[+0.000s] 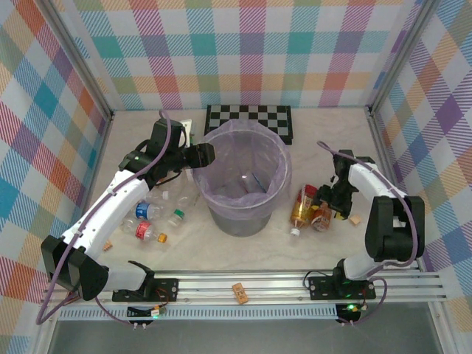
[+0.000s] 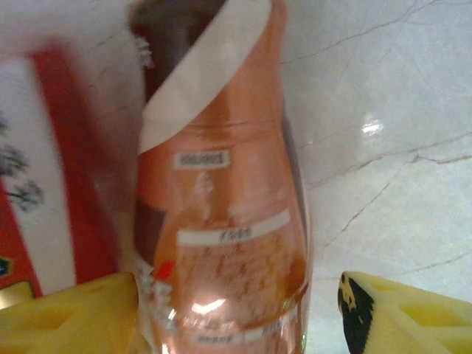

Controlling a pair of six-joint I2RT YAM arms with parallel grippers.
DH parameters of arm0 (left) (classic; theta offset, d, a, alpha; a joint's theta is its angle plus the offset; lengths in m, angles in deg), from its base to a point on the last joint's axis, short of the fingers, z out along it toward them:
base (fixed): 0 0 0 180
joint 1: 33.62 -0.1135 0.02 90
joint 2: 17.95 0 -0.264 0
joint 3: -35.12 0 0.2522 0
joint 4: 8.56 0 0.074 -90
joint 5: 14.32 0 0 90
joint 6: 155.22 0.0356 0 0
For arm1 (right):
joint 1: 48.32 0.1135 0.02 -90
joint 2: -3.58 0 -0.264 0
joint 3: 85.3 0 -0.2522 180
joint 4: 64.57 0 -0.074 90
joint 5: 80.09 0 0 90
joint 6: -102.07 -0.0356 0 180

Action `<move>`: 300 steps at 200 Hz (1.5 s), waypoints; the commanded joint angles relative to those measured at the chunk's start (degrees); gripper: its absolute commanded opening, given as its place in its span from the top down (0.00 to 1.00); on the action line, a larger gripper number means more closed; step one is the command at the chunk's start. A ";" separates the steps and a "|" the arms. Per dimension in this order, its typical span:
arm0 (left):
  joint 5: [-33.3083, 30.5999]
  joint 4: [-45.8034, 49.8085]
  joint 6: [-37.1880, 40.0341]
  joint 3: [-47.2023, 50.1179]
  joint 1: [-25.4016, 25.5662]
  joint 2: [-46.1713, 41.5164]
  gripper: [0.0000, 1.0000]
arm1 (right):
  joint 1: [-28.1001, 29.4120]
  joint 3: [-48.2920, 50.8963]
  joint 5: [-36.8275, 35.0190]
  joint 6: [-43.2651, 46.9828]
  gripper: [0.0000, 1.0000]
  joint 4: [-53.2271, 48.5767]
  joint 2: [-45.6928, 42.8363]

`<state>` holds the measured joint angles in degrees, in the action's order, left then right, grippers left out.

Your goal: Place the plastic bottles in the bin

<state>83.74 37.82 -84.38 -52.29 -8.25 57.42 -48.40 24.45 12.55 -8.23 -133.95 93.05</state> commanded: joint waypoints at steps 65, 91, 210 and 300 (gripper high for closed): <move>0.32 -0.62 0.97 0.79 0.21 0.70 0.37 | -1.20 2.00 0.87 -1.24 0.44 5.12 2.01; 0.56 -0.88 0.95 0.90 0.14 1.06 0.37 | -1.33 0.76 1.10 -0.98 0.47 3.42 0.35; 0.65 -0.26 0.87 0.52 0.03 1.51 0.37 | 1.58 -37.98 18.48 8.72 0.52 -23.02 -10.57; 0.56 -0.05 0.45 0.34 -0.11 1.72 0.37 | 29.01 -78.40 10.38 8.14 0.54 -36.08 5.94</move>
<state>83.78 37.43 -84.03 -52.29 -8.30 57.62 -24.86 -49.12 26.30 -0.69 -164.97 93.49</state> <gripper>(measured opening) 0.630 0.495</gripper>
